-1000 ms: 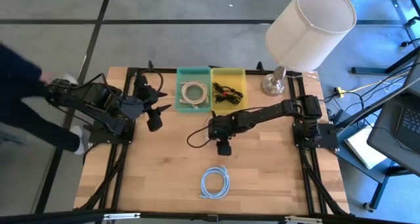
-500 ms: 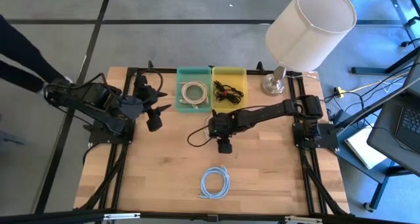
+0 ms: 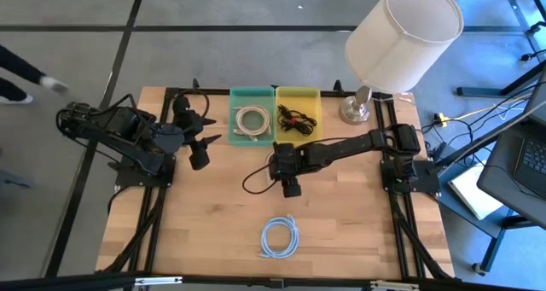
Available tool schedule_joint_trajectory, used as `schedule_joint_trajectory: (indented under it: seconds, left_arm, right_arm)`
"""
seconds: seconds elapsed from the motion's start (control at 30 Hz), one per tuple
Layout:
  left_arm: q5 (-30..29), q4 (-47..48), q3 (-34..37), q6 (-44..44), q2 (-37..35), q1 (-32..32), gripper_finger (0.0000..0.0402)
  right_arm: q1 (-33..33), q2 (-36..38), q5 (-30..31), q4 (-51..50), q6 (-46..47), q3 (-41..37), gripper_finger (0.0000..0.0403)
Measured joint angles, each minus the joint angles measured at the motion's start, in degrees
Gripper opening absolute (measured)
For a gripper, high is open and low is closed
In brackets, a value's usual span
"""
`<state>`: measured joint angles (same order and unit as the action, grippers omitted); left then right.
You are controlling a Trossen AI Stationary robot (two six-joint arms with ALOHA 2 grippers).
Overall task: Pick & Place USB Port
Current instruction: Put the brown HDMI cable into the green bin
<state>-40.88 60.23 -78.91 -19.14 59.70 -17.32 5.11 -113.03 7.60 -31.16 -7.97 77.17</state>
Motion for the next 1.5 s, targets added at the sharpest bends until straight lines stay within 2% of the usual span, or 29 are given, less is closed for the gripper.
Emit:
schedule_joint_trajectory:
  seconds: [0.5, 0.6, 0.73, 0.77, 0.87, 0.97, 1.2, 1.37, 1.43, 1.5]
  left_arm:
    - [0.0, 0.0, 0.0, 0.4, 0.0, 0.0, 0.0196]
    - [0.0, 0.0, 0.0, 0.4, 0.0, 0.0, 0.0196]
    - [0.0, 0.0, 0.0, 0.4, 0.0, 0.0, 0.0196]
    - [0.0, 0.0, 0.0, 0.5, 0.0, 0.0, 0.0196]
    - [0.0, 0.0, 0.0, 0.5, 0.0, 0.0, 0.0196]
    - [0.0, 0.4, 0.0, 0.5, -0.2, 0.0, 0.0196]
    - [0.0, 0.5, 0.0, 1.1, -1.3, 0.0, 0.0196]
    - [-0.1, 0.2, 0.0, 1.9, -2.0, 0.3, 0.0196]
    - [-0.1, -2.0, 0.0, 4.0, -2.0, 1.1, 0.0196]
    - [0.6, -5.7, 0.0, 7.5, -2.1, 2.3, 0.0196]
  right_arm:
    - [-0.8, -5.0, -5.3, -0.6, 2.7, 0.2, 0.0197]
    - [-0.8, -5.5, -5.7, -0.8, 3.7, 0.3, 0.0158]
    - [-0.7, -5.6, -5.9, -1.6, 5.1, 0.4, 0.0043]
    - [-0.7, -5.2, -5.8, -1.9, 5.5, 0.4, 0.0033]
    - [0.0, -4.4, -2.8, -3.7, 8.5, 0.4, 0.0033]
    - [1.4, -2.9, -1.5, -11.4, 11.5, 2.0, 0.0033]
    - [8.1, 4.7, 0.4, -27.1, 20.0, 12.3, 0.0033]
    - [11.1, 10.8, 10.0, -27.3, 26.7, 21.3, 0.0033]
    - [11.3, 12.8, 14.0, -24.6, 26.6, 24.5, 0.0033]
    - [10.8, 14.8, 15.6, -19.6, 24.1, 27.6, 0.0033]
